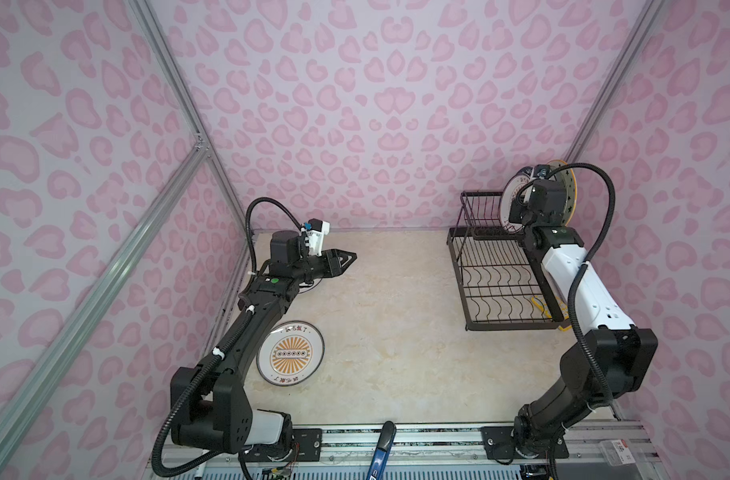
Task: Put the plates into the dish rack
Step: 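Open the right gripper and withdraw it while the left reaches the white plate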
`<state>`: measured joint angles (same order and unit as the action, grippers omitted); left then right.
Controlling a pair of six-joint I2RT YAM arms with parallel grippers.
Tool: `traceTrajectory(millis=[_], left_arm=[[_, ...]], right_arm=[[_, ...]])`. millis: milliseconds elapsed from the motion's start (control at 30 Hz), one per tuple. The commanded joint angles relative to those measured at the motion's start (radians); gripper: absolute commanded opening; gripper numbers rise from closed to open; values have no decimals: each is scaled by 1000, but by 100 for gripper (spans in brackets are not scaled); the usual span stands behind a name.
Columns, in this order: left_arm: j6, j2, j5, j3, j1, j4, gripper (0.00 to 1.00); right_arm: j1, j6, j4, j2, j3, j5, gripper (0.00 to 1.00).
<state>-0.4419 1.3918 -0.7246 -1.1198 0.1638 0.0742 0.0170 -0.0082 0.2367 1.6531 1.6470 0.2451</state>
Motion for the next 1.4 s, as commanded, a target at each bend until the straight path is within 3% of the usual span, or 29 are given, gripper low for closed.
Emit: traceTrajectory(millis=[0, 267, 533, 833, 1167, 1367], left_arm=[[17, -14, 18, 3, -3, -7, 44], [7, -28, 70, 13, -13, 10, 44], [-23, -31, 216, 17, -45, 72, 45], [-112, -2, 341, 53, -103, 109, 46], [-201, 44, 386, 166, -181, 36, 46], [-259, 106, 376, 211, -217, -34, 45]], right_arm=[[0, 3, 3, -17, -7, -12, 34], [-1, 24, -14, -89, -35, -52, 39], [0, 49, -51, -195, -97, -108, 45], [17, 137, -169, -306, -285, -265, 46], [101, 193, -165, -328, -399, -422, 45], [236, 270, -254, -388, -547, -508, 45]])
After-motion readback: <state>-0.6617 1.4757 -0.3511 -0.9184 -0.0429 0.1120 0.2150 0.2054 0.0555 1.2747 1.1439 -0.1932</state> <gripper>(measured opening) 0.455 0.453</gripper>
